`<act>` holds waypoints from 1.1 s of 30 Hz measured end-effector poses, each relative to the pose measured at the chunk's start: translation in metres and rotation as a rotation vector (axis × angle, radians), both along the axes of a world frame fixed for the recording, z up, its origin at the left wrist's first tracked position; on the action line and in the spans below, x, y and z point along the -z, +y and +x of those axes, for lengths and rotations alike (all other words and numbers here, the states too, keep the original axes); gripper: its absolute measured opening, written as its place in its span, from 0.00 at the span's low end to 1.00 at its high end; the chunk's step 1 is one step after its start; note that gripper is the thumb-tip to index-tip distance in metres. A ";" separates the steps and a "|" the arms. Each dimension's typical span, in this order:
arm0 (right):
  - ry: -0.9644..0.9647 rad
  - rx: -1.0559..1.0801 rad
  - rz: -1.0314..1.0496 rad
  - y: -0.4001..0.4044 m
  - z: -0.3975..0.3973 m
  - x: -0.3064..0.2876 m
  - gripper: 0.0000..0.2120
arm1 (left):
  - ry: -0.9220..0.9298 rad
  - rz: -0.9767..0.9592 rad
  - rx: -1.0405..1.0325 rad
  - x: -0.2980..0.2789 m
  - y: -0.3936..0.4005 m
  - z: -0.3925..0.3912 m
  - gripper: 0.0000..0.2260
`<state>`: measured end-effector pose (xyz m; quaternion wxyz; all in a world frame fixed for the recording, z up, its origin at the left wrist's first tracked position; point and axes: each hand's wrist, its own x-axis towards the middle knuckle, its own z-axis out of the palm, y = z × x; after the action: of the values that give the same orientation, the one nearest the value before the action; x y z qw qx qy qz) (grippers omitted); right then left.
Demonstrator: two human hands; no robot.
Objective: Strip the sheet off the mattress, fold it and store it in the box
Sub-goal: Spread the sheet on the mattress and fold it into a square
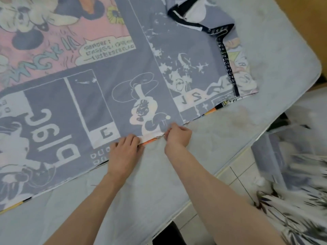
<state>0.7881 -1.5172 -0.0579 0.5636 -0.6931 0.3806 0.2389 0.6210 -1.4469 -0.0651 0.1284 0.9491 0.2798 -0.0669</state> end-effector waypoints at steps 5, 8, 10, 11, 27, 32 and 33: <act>0.169 -0.068 0.106 -0.012 0.031 -0.011 0.04 | 0.026 -0.023 0.032 -0.005 0.010 0.008 0.15; 0.162 -0.134 0.059 -0.028 0.055 -0.013 0.06 | 0.047 -0.034 0.070 -0.007 0.009 0.017 0.16; 0.122 -0.172 -0.005 -0.041 0.076 -0.015 0.08 | 0.092 -0.013 0.100 -0.009 0.009 0.020 0.16; 0.097 -0.235 -0.080 -0.049 0.090 -0.018 0.09 | 0.124 0.008 0.110 -0.011 0.010 0.023 0.13; -0.798 -1.464 -1.030 -0.106 0.366 0.008 0.23 | 0.075 -0.028 -0.067 0.001 -0.104 0.362 0.21; -0.660 -1.712 -0.884 -0.116 0.368 -0.011 0.19 | 0.135 -0.074 -0.064 -0.015 -0.113 0.381 0.15; -0.640 -1.721 -0.844 -0.114 0.371 -0.014 0.16 | 0.147 -0.091 -0.059 -0.018 -0.111 0.383 0.13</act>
<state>1.1593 -1.6307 -0.0436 -0.0158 -0.9064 -0.3645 0.2129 1.0036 -1.5584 -0.0473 0.1522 0.9262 0.3129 -0.1454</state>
